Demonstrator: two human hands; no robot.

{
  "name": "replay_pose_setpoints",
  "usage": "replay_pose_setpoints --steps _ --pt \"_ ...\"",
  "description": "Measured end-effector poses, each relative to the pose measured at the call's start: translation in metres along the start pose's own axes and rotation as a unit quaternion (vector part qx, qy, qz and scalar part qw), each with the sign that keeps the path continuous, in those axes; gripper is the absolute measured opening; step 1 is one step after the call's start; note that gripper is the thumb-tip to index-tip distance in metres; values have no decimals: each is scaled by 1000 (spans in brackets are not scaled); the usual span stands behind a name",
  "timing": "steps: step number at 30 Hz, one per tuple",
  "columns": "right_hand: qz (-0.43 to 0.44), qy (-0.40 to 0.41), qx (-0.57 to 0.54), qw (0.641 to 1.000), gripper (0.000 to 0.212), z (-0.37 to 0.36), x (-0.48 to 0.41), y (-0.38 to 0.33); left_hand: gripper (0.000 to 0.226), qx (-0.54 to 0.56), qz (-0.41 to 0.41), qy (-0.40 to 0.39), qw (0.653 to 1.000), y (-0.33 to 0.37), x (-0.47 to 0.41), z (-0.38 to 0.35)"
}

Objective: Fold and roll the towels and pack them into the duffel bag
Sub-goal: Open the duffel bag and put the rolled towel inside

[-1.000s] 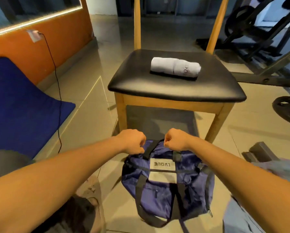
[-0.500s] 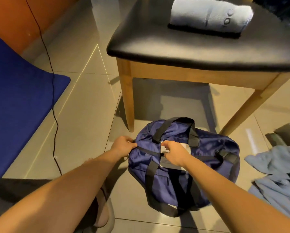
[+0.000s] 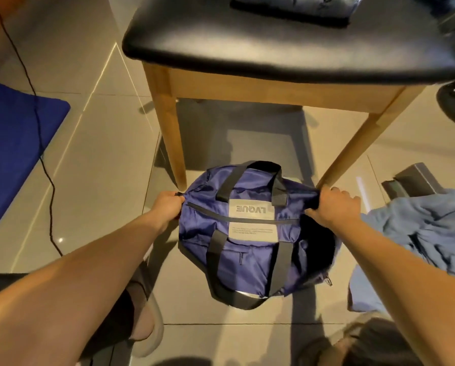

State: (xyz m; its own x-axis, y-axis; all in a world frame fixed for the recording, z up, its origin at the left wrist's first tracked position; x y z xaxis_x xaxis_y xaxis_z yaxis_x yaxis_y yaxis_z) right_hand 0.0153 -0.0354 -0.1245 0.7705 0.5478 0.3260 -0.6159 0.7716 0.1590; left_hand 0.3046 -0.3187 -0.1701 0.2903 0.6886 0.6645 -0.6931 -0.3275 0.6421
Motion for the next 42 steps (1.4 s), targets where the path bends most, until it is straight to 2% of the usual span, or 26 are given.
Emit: replay_pose_setpoints --steps 1,3,4,5,7,8,9,10,11,13,15,17,21,24,26,29,30,31,32,34,35,37,39,40,42 --pt "-9 14 -44 999 56 -3 0 7 21 -30 -12 13 999 1 1 -3" --pt "-10 29 -124 992 37 -6 -1 16 14 -166 -60 46 983 5 6 -8" --pt "-10 26 -164 986 31 -7 -2 18 13 -243 -97 74 962 8 10 -11" --pt "-12 19 -208 978 27 -6 -2 20 20 -307 -148 109 934 11 15 -15" --pt "-16 8 -303 953 35 -8 -4 23 34 -375 -263 176 871 24 29 -29" --pt "-17 5 -355 935 40 -9 -3 23 32 -386 -317 180 847 32 39 -42" --pt "-19 -2 -412 911 43 -9 0 21 23 -385 -353 155 839 38 48 -57" --pt "-22 -10 -466 884 41 -9 3 19 11 -369 -360 103 851 45 58 -76" --pt "-24 -19 -510 860 37 -8 7 17 10 -339 -342 38 875 51 67 -94" --pt "-27 -43 -560 827 33 -6 12 11 21 -267 -274 -88 920 56 85 -133" --pt "-20 -66 -582 811 30 -4 15 4 23 -198 -246 -169 934 61 99 -165" --pt "-12 -77 -599 797 29 -4 17 -1 20 -149 -216 -216 941 63 109 -185" --pt "-22 -80 -621 779 26 -3 22 -2 10 -61 -101 -260 958 62 114 -199" --pt "-25 -81 -621 779 26 -1 28 -1 14 -43 -54 -262 963 60 112 -201" --pt "-22 -80 -599 797 21 2 32 2 11 -45 -48 -256 965 59 114 -200" --pt "-11 -15 -448 894 17 12 34 11 11 -33 -43 -227 972 65 115 -197" --pt "-9 18 -400 916 16 17 36 13 12 -27 -38 -216 975 68 114 -195" --pt "-2 29 -382 924 14 22 40 14 12 -23 -33 -208 977 72 115 -193" --pt "14 16 -392 920 13 26 44 12 10 -19 -29 -204 978 76 114 -191" --pt "62 -63 -423 902 21 29 57 0 7 -15 -24 -205 978 82 112 -186" --pt "87 -87 -402 907 28 30 64 -8 7 -19 -23 -206 978 84 112 -184" --pt "117 -62 -305 943 37 29 73 -18 5 -34 -24 -213 976 86 112 -181" --pt "119 -11 -253 960 30 24 80 -24 7 -37 -25 -224 974 87 113 -182" --pt "115 2 -270 956 24 21 81 -25 8 -36 -27 -228 973 87 114 -182" --pt "82 -12 -394 915 16 15 84 -21 13 -21 -29 -240 970 86 116 -183"
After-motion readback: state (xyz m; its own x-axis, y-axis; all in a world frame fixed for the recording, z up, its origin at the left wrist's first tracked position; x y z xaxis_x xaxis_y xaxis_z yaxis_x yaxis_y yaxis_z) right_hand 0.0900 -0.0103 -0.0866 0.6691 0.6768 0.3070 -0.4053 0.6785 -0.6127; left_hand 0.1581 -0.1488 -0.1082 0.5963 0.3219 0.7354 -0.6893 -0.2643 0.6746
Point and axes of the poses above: each hand's wrist, its own x-axis away from the middle knuckle, its own z-axis out of the back of the hand, y = z × x, the point moved 4 cm from there along -x, towards the middle knuckle, and after that the axes turned 3 degrees about z, right-handed, at the moved point
